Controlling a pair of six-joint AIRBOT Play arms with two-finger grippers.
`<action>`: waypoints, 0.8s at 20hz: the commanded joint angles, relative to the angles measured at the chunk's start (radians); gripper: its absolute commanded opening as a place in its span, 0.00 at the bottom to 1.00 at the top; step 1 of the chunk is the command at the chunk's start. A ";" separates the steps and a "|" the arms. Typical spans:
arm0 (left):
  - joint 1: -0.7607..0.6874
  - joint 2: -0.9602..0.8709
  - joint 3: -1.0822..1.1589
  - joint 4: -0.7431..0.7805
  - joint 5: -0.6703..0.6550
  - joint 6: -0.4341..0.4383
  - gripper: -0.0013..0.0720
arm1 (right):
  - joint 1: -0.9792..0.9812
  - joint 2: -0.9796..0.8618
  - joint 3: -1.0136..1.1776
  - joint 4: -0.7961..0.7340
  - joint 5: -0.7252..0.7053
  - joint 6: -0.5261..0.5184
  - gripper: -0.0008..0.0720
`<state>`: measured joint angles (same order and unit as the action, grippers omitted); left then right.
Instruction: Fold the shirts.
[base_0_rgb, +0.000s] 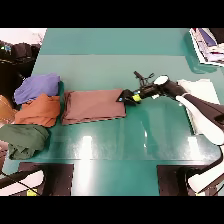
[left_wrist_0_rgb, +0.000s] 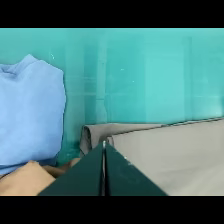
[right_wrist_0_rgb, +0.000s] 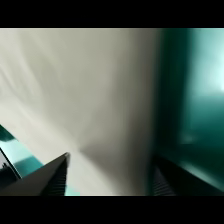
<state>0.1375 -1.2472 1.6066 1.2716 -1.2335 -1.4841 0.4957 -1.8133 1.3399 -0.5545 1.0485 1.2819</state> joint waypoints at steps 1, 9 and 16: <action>0.000 0.001 0.000 0.000 0.000 0.000 0.05 | 0.083 -0.101 0.141 0.048 0.008 -0.012 0.64; -0.060 0.001 0.000 0.003 0.019 -0.001 0.05 | 0.011 -0.015 0.279 -0.187 0.015 0.047 0.04; -0.238 0.001 0.000 0.003 0.075 -0.001 0.05 | -0.433 0.237 0.279 -0.468 0.074 0.208 0.04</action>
<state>-0.0380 -1.2472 1.6066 1.2739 -1.1774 -1.4845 0.2398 -1.6638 1.6154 -0.9195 1.0985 1.4239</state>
